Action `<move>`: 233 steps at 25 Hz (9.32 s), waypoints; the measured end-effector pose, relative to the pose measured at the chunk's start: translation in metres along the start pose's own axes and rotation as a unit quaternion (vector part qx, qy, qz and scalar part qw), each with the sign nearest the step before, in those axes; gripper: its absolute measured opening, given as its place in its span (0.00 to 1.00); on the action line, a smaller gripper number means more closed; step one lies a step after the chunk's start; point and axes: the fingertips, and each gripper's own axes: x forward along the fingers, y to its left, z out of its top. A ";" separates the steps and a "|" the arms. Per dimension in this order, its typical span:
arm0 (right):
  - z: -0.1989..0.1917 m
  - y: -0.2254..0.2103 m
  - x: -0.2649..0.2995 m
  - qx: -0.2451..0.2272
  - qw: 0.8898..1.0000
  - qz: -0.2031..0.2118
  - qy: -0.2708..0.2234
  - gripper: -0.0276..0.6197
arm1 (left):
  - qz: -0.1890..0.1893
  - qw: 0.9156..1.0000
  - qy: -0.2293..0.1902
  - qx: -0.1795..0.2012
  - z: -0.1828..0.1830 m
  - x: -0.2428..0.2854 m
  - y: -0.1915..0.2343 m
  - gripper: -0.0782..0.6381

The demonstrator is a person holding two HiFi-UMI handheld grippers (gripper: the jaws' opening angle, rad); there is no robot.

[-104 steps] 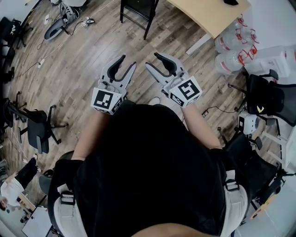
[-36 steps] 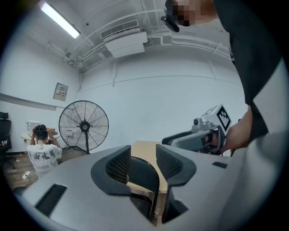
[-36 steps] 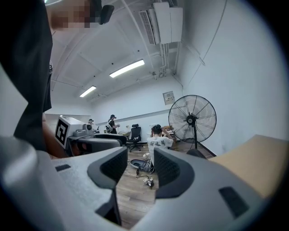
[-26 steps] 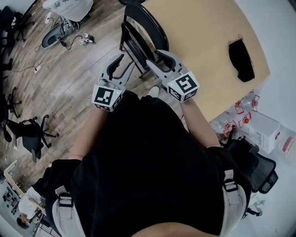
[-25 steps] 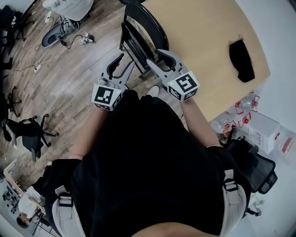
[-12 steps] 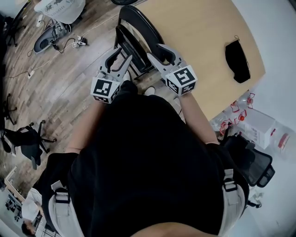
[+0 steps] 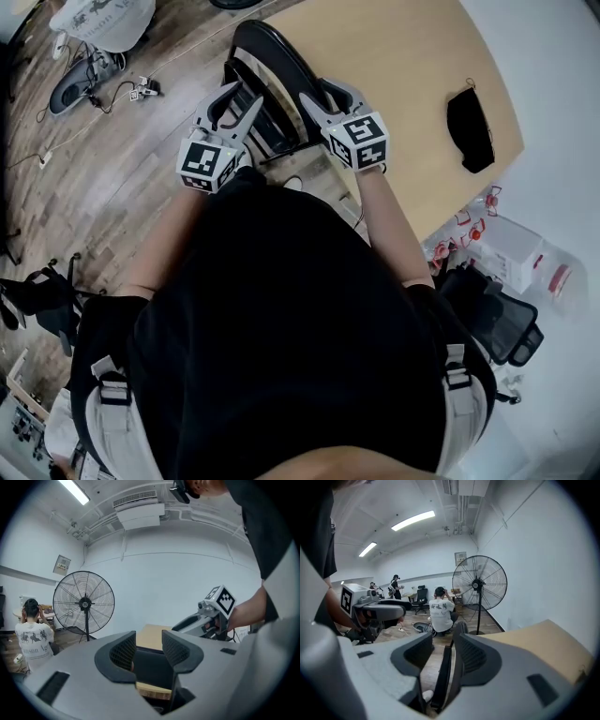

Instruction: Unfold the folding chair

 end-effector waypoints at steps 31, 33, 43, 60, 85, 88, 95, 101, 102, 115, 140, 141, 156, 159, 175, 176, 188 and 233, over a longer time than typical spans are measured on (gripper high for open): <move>-0.114 -0.059 0.113 0.020 0.936 -0.005 0.351 0.32 | -0.053 0.998 0.028 -0.013 -0.029 0.068 0.079 0.34; -0.116 -0.059 0.114 0.025 0.934 -0.005 0.356 0.31 | -0.051 0.998 0.028 -0.013 -0.030 0.067 0.080 0.34; -0.140 -0.049 0.115 0.030 0.918 0.020 0.395 0.25 | -0.022 0.999 0.031 -0.011 -0.030 0.053 0.077 0.34; -0.140 -0.033 0.108 0.029 0.927 0.039 0.372 0.17 | 0.084 0.996 0.040 -0.011 -0.037 -0.024 0.044 0.34; -0.129 0.056 0.110 -0.031 0.932 0.028 0.360 0.17 | 0.200 0.976 0.079 -0.041 -0.090 -0.122 0.044 0.34; -0.126 0.065 0.113 -0.031 0.932 0.022 0.361 0.17 | 0.197 0.974 0.089 -0.061 -0.103 -0.119 0.061 0.34; -0.122 0.089 0.116 -0.037 0.926 -0.006 0.376 0.17 | 0.191 0.966 0.122 -0.121 -0.149 -0.106 0.107 0.34; -0.113 0.111 0.125 -0.048 0.930 0.003 0.363 0.17 | 0.188 0.957 0.154 -0.160 -0.184 -0.089 0.131 0.34; -0.113 0.111 0.127 -0.046 0.930 0.000 0.364 0.17 | 0.190 0.954 0.159 -0.167 -0.190 -0.085 0.137 0.34; -0.106 0.124 0.136 -0.042 0.930 -0.011 0.366 0.17 | 0.228 0.894 0.227 -0.312 -0.277 -0.045 0.178 0.39; -0.114 0.137 0.139 -0.029 0.927 -0.023 0.374 0.17 | 0.345 0.814 0.293 -0.364 -0.374 0.011 0.212 0.46; -0.114 0.138 0.139 -0.029 0.927 -0.023 0.374 0.17 | 0.347 0.813 0.295 -0.362 -0.376 0.014 0.212 0.46; -0.116 0.130 0.139 -0.033 0.928 -0.019 0.370 0.17 | 0.305 0.807 0.295 -0.410 -0.391 0.017 0.193 0.35; -0.116 0.127 0.136 -0.033 0.929 -0.014 0.368 0.17 | 0.306 0.817 0.270 -0.407 -0.375 0.013 0.198 0.35; -0.125 0.100 0.138 -0.038 0.941 0.053 0.332 0.17 | 0.290 0.824 0.248 -0.420 -0.396 0.014 0.200 0.35; -0.126 0.096 0.138 -0.040 0.941 0.058 0.330 0.17 | 0.288 0.826 0.246 -0.417 -0.396 0.017 0.200 0.35; -0.142 0.050 0.133 -0.026 0.941 0.074 0.328 0.17 | 0.280 0.825 0.235 -0.430 -0.402 0.014 0.196 0.35; -0.212 0.132 0.187 0.031 0.929 0.065 0.362 0.18 | 0.173 0.806 0.148 -0.546 -0.573 -0.243 0.276 0.41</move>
